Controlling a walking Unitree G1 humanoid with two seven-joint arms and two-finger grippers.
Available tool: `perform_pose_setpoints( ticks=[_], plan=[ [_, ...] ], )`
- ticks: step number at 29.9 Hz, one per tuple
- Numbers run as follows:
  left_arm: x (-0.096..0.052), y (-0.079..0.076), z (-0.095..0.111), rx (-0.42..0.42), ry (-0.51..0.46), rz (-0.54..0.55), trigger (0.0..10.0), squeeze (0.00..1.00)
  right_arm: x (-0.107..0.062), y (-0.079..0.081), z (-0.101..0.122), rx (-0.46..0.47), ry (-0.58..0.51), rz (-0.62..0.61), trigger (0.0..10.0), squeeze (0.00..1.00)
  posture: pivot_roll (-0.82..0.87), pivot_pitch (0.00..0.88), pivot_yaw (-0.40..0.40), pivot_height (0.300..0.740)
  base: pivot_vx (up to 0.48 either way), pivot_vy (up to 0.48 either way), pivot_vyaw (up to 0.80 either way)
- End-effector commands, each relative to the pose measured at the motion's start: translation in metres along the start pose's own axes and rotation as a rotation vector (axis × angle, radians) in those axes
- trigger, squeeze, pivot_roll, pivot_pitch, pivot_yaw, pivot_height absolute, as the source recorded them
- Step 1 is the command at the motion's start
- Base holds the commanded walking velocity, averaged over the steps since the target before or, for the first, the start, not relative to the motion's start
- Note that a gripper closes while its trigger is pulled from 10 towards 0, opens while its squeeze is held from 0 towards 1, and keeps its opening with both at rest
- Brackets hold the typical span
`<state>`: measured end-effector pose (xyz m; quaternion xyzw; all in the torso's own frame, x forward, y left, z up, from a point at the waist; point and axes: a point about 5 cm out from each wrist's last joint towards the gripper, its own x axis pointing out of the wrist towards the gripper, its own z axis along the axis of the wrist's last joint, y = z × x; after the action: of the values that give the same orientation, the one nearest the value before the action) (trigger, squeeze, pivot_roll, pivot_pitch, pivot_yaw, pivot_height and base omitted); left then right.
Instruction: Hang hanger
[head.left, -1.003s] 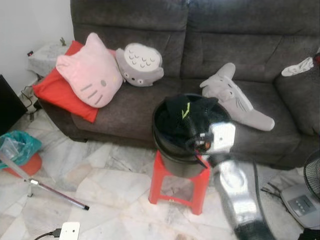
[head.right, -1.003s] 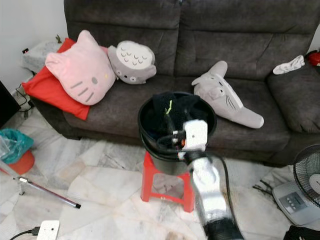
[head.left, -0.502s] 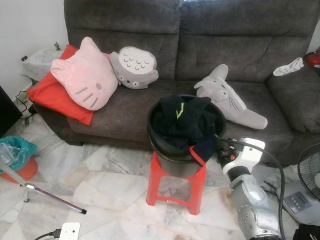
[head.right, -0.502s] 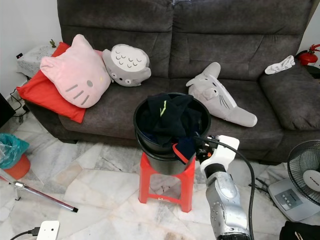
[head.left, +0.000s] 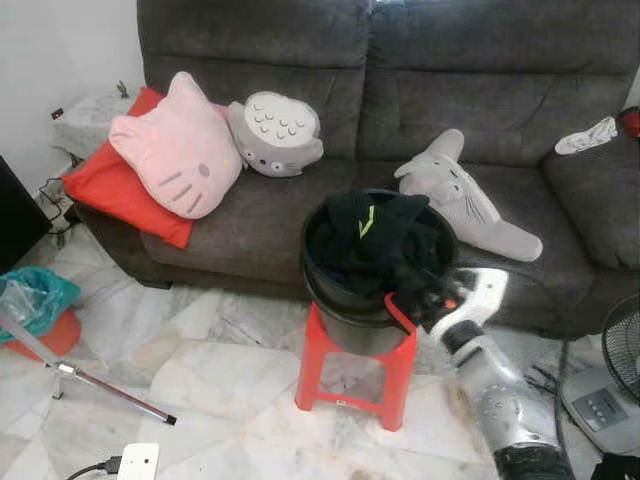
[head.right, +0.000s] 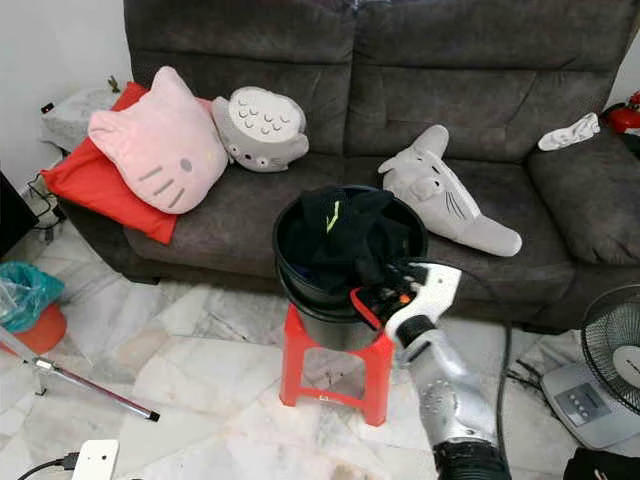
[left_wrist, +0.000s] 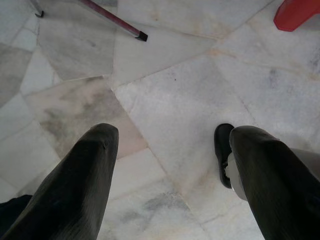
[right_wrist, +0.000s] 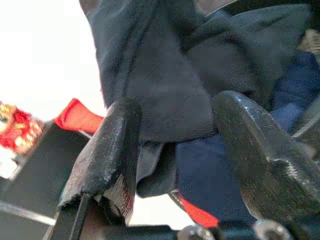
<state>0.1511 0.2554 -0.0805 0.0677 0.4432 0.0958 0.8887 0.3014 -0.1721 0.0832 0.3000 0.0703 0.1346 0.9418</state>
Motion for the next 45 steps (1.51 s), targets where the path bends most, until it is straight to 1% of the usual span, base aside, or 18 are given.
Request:
perform_pose_setpoints(
  ticks=[1,4,10,18,19,21,22,24,25,27,28,29,30,31,32,36,40,45],
  plan=[
    [-0.001,0.005,-0.002,-0.004,0.004,0.020,10.0,0.00,0.000,-0.001,0.002,0.038,-0.011,0.016,10.0,0.00,-0.11,0.000,0.031,0.740,0.000,0.000,0.00],
    [-0.001,0.005,-0.002,-0.002,0.003,0.020,10.0,0.00,-0.004,-0.008,0.004,0.079,-0.029,0.011,10.0,0.00,-0.12,0.000,0.035,0.740,0.000,0.000,0.00],
    [-0.001,0.005,-0.002,0.000,-0.001,0.019,10.0,0.00,-0.005,-0.015,0.002,0.109,-0.016,0.033,10.0,0.00,-0.11,0.000,0.034,0.740,0.000,0.000,0.00],
    [0.000,0.001,0.000,-0.025,-0.012,0.005,10.0,0.00,-0.005,-0.015,-0.002,0.075,-0.008,0.041,10.0,0.00,-0.11,0.000,0.033,0.740,0.000,0.000,0.00],
    [0.000,0.001,0.000,-0.026,-0.013,0.004,10.0,0.00,-0.006,-0.009,-0.001,0.031,-0.025,0.085,10.0,0.00,-0.11,0.000,0.033,0.740,0.000,0.000,0.00],
    [0.000,0.001,0.000,-0.024,-0.014,0.005,10.0,0.00,-0.008,0.004,0.005,-0.013,-0.070,0.178,10.0,0.00,-0.11,0.000,0.033,0.740,0.000,0.000,0.00],
    [0.000,0.001,0.001,-0.023,-0.016,0.005,10.0,0.00,-0.011,0.015,0.016,-0.089,-0.160,0.210,10.0,0.00,-0.11,0.000,0.033,0.740,0.000,0.000,0.00],
    [0.000,0.001,0.002,-0.026,-0.019,0.005,10.0,0.00,-0.012,0.017,0.024,-0.098,-0.237,0.169,10.0,0.00,-0.11,0.000,0.031,0.740,0.000,0.000,0.00],
    [0.000,0.001,0.002,-0.029,-0.020,0.006,10.0,0.00,-0.013,0.015,0.028,-0.142,-0.275,0.103,10.0,0.00,-0.11,0.000,0.033,0.740,0.000,0.000,0.00],
    [0.000,0.002,0.002,-0.030,-0.021,0.005,10.0,0.00,-0.016,0.009,0.034,-0.325,-0.327,-0.062,10.0,0.00,-0.11,0.000,0.032,0.740,0.000,0.000,0.00],
    [0.000,0.002,0.002,-0.029,-0.020,0.005,10.0,0.00,-0.021,0.006,0.039,-0.460,-0.367,-0.169,10.0,0.00,-0.11,0.000,0.032,0.740,0.000,0.000,0.00],
    [0.000,0.002,0.002,-0.030,-0.020,0.005,10.0,0.00,-0.024,0.008,0.041,-0.541,-0.385,-0.196,10.0,0.00,-0.12,0.000,0.033,0.740,0.000,0.000,0.00],
    [0.000,0.003,0.002,-0.030,-0.020,0.005,10.0,0.00,-0.026,0.010,0.043,-0.594,-0.398,-0.207,10.0,0.00,-0.12,0.000,0.033,0.740,0.000,0.000,0.00],
    [0.000,0.003,0.002,-0.030,-0.019,0.005,10.0,0.00,-0.032,0.016,0.043,-0.689,-0.421,-0.226,10.0,0.00,-0.12,0.000,0.034,0.740,0.000,0.000,0.00],
    [0.000,0.003,0.001,-0.029,-0.018,0.004,10.0,0.00,-0.035,0.021,0.041,-0.670,-0.434,-0.237,10.0,0.00,-0.12,0.000,0.035,0.740,0.000,0.000,0.00],
    [0.000,0.003,0.002,-0.027,-0.017,0.002,10.0,0.00,-0.038,0.024,0.031,-0.649,-0.418,-0.236,10.0,0.00,-0.12,0.000,0.036,0.740,0.000,0.000,0.00],
    [0.000,0.002,0.002,-0.027,-0.017,0.002,10.0,0.00,-0.033,0.031,0.019,-0.681,-0.415,-0.225,10.0,0.00,-0.12,0.000,0.034,0.740,0.000,0.000,0.00],
    [0.000,0.000,0.002,-0.030,-0.015,0.001,10.0,0.00,-0.031,0.034,0.019,-0.714,-0.403,-0.216,10.0,0.00,-0.12,0.000,0.030,0.740,0.099,0.000,0.00]
  ],
)
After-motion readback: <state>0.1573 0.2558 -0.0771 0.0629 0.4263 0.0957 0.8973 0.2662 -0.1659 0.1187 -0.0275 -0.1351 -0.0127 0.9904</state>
